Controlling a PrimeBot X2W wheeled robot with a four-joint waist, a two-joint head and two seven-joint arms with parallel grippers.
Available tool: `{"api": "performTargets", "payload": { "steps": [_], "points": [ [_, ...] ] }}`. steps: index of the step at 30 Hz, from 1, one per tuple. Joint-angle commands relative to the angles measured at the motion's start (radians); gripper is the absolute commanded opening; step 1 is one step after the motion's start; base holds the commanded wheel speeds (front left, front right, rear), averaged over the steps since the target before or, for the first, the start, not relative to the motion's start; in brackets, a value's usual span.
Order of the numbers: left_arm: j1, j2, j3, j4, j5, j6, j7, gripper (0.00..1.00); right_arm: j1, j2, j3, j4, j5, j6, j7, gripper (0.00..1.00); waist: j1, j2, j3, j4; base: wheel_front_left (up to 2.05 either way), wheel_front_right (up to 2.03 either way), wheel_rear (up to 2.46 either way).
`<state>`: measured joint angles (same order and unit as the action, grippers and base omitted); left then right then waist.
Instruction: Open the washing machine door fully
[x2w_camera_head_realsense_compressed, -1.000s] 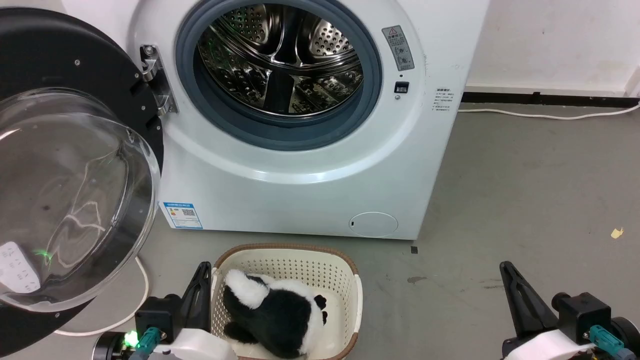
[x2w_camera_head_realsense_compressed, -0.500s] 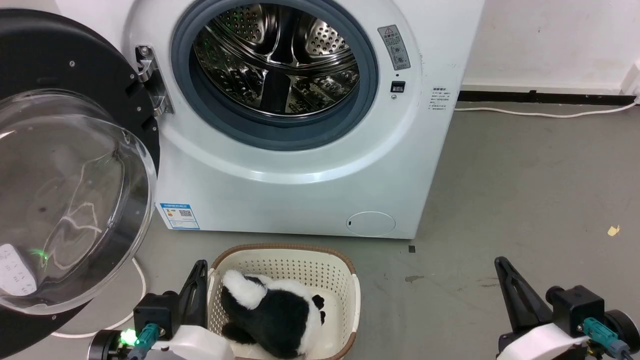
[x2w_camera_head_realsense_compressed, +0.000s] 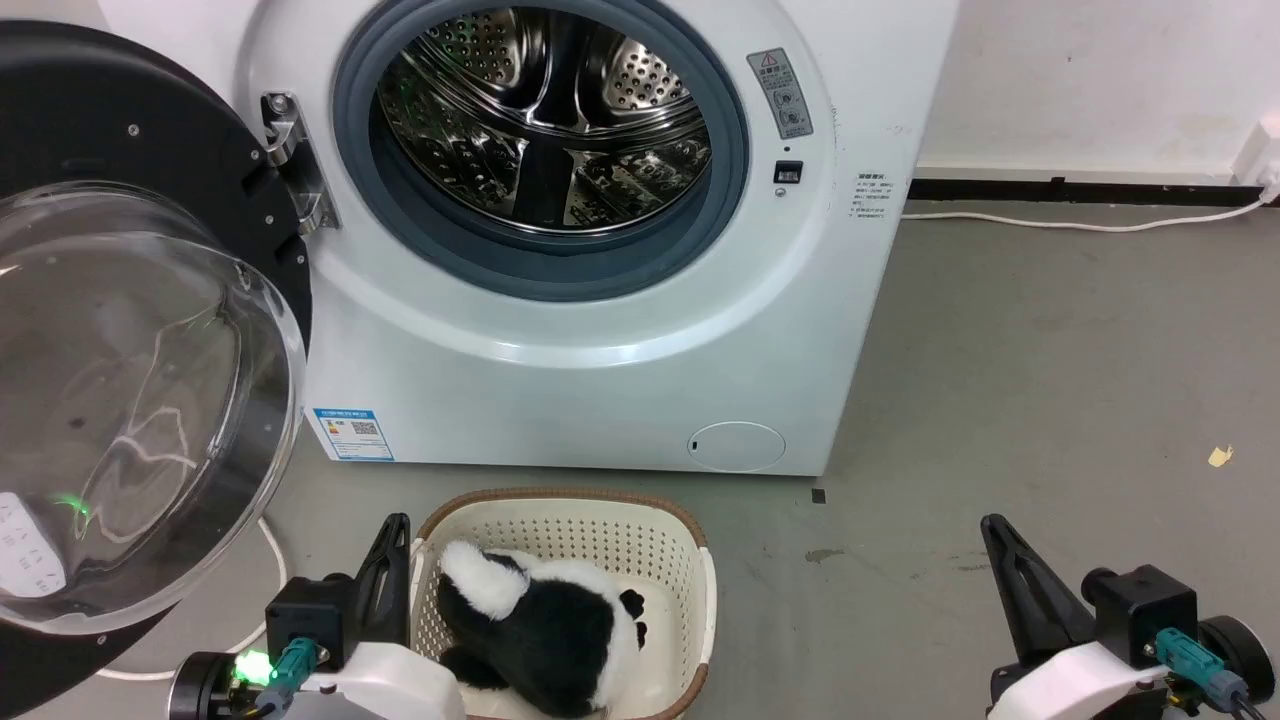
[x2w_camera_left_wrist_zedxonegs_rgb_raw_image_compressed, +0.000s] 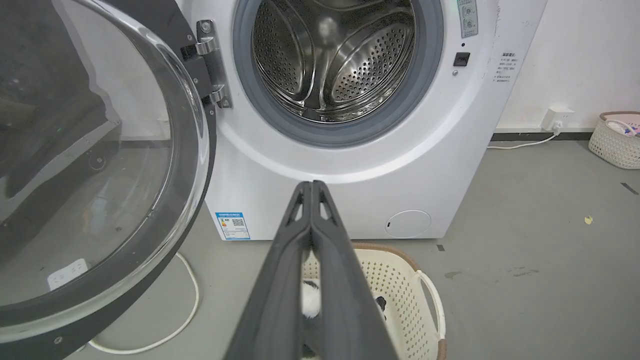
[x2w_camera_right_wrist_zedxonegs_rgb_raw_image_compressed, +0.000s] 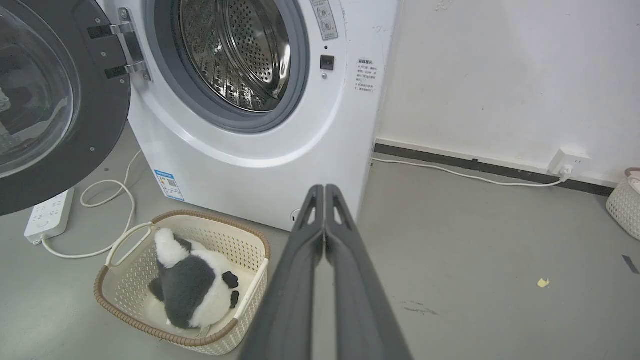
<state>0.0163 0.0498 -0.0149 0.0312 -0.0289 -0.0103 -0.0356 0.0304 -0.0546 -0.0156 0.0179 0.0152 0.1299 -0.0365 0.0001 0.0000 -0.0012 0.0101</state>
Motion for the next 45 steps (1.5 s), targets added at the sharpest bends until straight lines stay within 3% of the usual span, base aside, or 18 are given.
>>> {"api": "performTargets", "payload": {
  "steps": [1, 45],
  "points": [
    [-0.012, 0.001, 0.005, -0.008, 0.007, 0.006, 0.003, 0.00, -0.018, 0.004, 0.003, -0.009, -0.007, 0.001, 0.004, 0.00, -0.0001, 0.0000, 0.000, 0.000, 0.00, 0.00, 0.00],
    [-0.016, 0.000, 0.015, -0.031, 0.029, 0.010, 0.036, 0.00, -0.030, 0.004, 0.016, -0.018, -0.015, 0.001, 0.037, 0.00, -0.0001, 0.0000, 0.001, -0.010, 0.00, 0.00, 0.00]
  ]
}}
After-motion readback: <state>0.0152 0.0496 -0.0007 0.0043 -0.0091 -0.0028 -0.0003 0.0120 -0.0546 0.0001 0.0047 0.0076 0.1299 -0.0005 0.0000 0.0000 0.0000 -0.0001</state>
